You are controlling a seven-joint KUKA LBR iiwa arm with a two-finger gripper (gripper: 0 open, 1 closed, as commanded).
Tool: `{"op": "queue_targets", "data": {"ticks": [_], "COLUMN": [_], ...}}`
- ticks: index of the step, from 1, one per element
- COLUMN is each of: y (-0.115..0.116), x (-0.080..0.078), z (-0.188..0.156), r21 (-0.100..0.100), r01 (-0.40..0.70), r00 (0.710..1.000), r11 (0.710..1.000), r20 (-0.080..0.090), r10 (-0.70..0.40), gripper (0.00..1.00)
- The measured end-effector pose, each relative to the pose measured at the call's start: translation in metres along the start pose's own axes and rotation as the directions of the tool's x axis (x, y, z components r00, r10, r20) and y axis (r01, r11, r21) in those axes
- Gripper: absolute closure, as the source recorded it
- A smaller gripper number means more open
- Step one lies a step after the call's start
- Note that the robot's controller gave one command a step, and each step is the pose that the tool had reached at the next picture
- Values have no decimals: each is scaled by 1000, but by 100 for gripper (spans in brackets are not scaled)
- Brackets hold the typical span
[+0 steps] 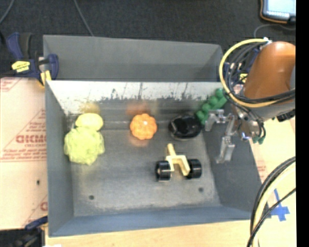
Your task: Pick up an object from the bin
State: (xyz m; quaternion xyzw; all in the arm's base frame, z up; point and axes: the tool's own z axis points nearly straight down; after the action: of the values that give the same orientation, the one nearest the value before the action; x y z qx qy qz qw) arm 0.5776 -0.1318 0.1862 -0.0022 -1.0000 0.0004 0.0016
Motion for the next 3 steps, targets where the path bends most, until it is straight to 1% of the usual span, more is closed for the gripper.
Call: {"op": "queue_targets", "data": {"ticks": [1,2,3], "y": [1,20,39], "x": [-1,2,3], "z": [-5,26,85], "r21": [1,4,2], "r01": [2,57,44], "r00": [1000,998,999], "r11": [1000,998,999], "r20": [7,13,10], "r10": [-2,-57,-44], "gripper": [0,0,0]}}
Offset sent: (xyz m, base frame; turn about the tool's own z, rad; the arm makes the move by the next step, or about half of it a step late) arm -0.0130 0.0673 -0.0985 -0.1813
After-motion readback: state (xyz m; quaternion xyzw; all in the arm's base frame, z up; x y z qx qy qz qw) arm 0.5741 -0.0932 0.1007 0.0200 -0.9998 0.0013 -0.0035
